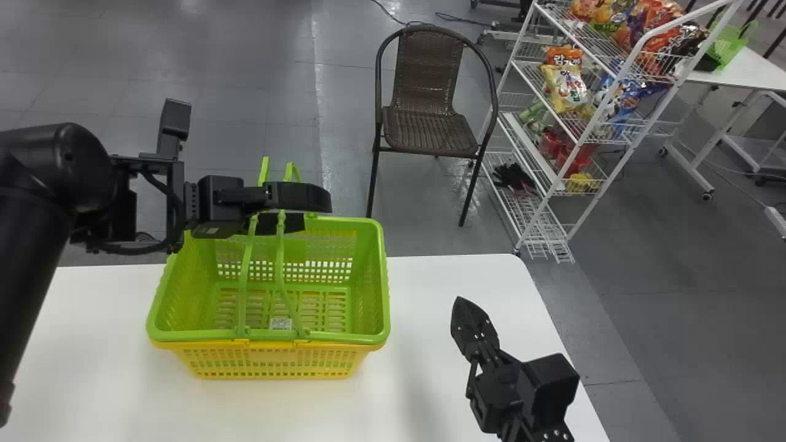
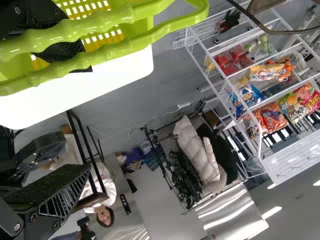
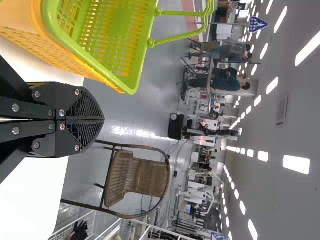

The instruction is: Grasp handle with right gripper to insert into left gripper then lift and swing left to center

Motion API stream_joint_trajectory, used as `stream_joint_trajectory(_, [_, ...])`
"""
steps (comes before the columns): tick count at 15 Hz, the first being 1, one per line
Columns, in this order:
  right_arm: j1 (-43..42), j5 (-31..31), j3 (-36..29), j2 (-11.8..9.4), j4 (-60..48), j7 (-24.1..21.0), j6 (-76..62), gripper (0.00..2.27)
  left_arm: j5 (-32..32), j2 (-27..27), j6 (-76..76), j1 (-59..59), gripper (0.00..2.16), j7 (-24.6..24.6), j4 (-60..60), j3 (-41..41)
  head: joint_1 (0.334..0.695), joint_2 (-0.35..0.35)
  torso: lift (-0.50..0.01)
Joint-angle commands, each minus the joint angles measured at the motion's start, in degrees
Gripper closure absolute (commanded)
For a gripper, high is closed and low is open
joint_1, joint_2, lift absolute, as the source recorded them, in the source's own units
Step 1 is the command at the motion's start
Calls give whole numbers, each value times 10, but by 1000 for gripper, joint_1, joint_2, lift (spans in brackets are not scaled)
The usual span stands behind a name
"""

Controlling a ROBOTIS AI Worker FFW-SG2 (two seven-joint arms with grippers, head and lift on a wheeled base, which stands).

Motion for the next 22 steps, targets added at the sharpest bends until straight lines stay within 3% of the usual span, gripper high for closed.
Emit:
stream_joint_trajectory(1, [24, -10, -9, 0, 25, 0, -68, 1551, 0, 0, 2, -1, 137, 2, 2, 1, 695, -250, 0])
stream_joint_trajectory(3, [36, -21, -15, -1, 48, 3, -126, 454, 7, 0, 9, -5, 137, 9, 2, 0, 695, -259, 0])
stream_joint_trajectory(4, [41, -21, -17, 0, 52, 3, -137, 107, 9, 0, 10, -8, 137, 9, 2, 0, 695, -269, 0])
stream_joint_trajectory(5, [46, -21, -17, 0, 58, 3, -149, 12, 14, 0, 16, -11, 137, 9, 2, 0, 695, -274, 0])
stream_joint_trajectory(14, [50, -32, -21, 4, 102, 3, -211, 39, 50, 1, 49, -17, 137, 26, 11, 25, 695, -298, 0])
stream_joint_trajectory(22, [45, -35, -20, 5, 114, 3, -212, 43, 123, 1, 93, -36, 137, 49, 11, 31, 695, -313, 0])
